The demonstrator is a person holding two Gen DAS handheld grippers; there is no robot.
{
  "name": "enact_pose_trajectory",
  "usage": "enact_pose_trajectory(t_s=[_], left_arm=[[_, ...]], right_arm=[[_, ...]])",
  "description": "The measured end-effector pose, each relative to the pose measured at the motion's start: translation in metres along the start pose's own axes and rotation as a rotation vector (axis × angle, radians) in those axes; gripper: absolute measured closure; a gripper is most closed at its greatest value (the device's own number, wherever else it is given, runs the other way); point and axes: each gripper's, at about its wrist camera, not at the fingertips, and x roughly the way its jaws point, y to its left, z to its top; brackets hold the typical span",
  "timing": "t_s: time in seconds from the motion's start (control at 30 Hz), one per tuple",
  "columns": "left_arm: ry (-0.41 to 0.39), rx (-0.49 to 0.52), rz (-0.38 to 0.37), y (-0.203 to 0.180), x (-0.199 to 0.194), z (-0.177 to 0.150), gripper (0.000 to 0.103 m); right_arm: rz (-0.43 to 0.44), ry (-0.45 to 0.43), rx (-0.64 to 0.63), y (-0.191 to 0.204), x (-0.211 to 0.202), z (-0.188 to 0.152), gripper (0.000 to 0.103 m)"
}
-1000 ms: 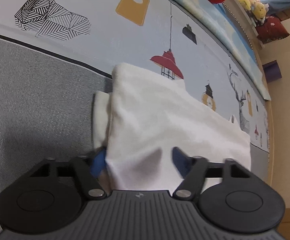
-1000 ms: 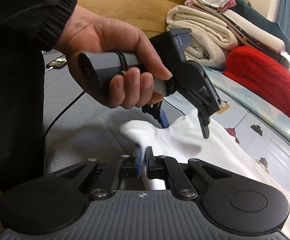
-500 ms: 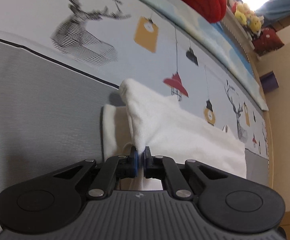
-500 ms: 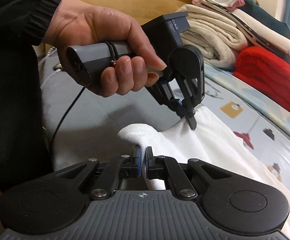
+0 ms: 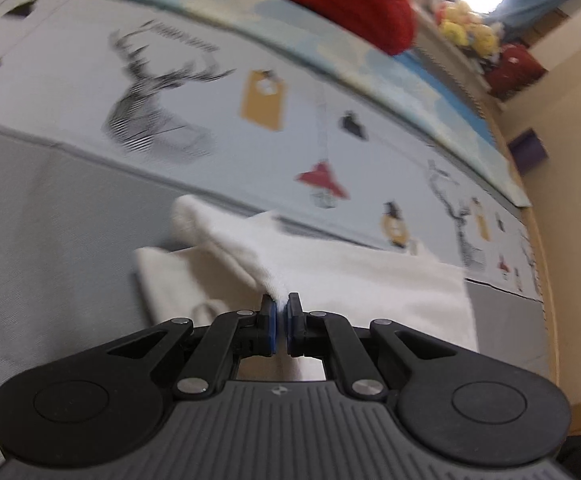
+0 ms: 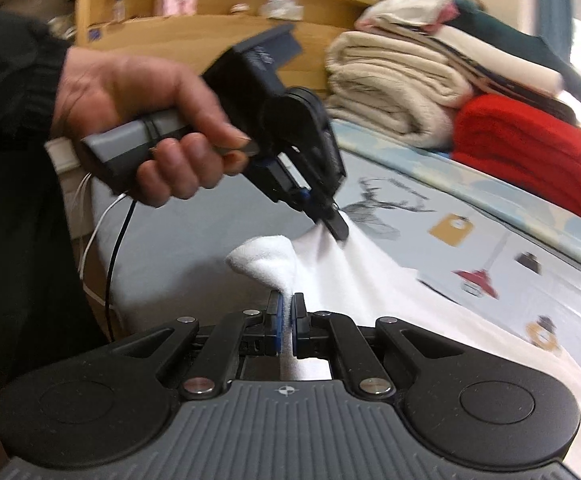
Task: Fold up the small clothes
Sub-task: 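Lift the gripped shirt edge with both tools and fold it over onto itself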
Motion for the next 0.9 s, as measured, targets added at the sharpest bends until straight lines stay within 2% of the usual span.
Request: enact_pose_trajectory(t_s=[0.17,0.33,0.43,0.47,0.53,0.57,0.6,0.7,0.73,0.77,0.83,0.87,0.9], left_arm=[[-0.004,0.06,-0.061,-0.059,0.02,0.007,0.099],[-0.013,0.132,-0.176,-0.145,0.047,0.006,0.099],[-0.063,0.224,-0.277,-0.206,0.057,-0.009,0.098],[-0.078,0.261,-0.315,-0.226,0.059,-0.015,0.096],[-0.098,0.299,-0.374,-0.25,0.06,-0.024,0.085],[-0.129,0.311,-0.378,-0.256,0.059,-0.028,0.072],[-0.153,0.319,-0.365,-0.26,0.058,-0.031,0.07],[-0.114,0.294,-0.305,-0.255,0.068,-0.032,0.07],[-0.093,0.282,-0.28,-0.251,0.073,-0.032,0.07],[-0.064,0.274,-0.252,-0.247,0.078,-0.032,0.07],[0.002,0.277,-0.216,-0.24,0.085,-0.037,0.07],[0.035,0.291,-0.203,-0.235,0.088,-0.04,0.07],[0.067,0.314,-0.188,-0.234,0.091,-0.044,0.07]], right_arm=[[-0.101,-0.026,0.132,-0.035,-0.034,-0.01,0.1],[-0.308,-0.054,0.276,-0.072,-0.072,-0.04,0.1],[-0.449,-0.068,0.385,-0.096,-0.105,-0.063,0.1],[-0.513,-0.077,0.429,-0.105,-0.118,-0.071,0.1],[-0.627,-0.09,0.507,-0.121,-0.139,-0.086,0.1],[-0.689,-0.083,0.562,-0.131,-0.15,-0.095,0.1],[-0.733,-0.062,0.627,-0.14,-0.159,-0.107,0.1],[-0.748,0.069,0.904,-0.177,-0.172,-0.151,0.099],[-0.732,0.099,0.989,-0.186,-0.174,-0.164,0.095],[-0.7,0.121,1.082,-0.194,-0.171,-0.177,0.095],[-0.649,0.113,1.191,-0.203,-0.167,-0.19,0.094],[-0.638,0.1,1.212,-0.206,-0.166,-0.194,0.089],[-0.635,0.085,1.216,-0.208,-0.164,-0.195,0.073]])
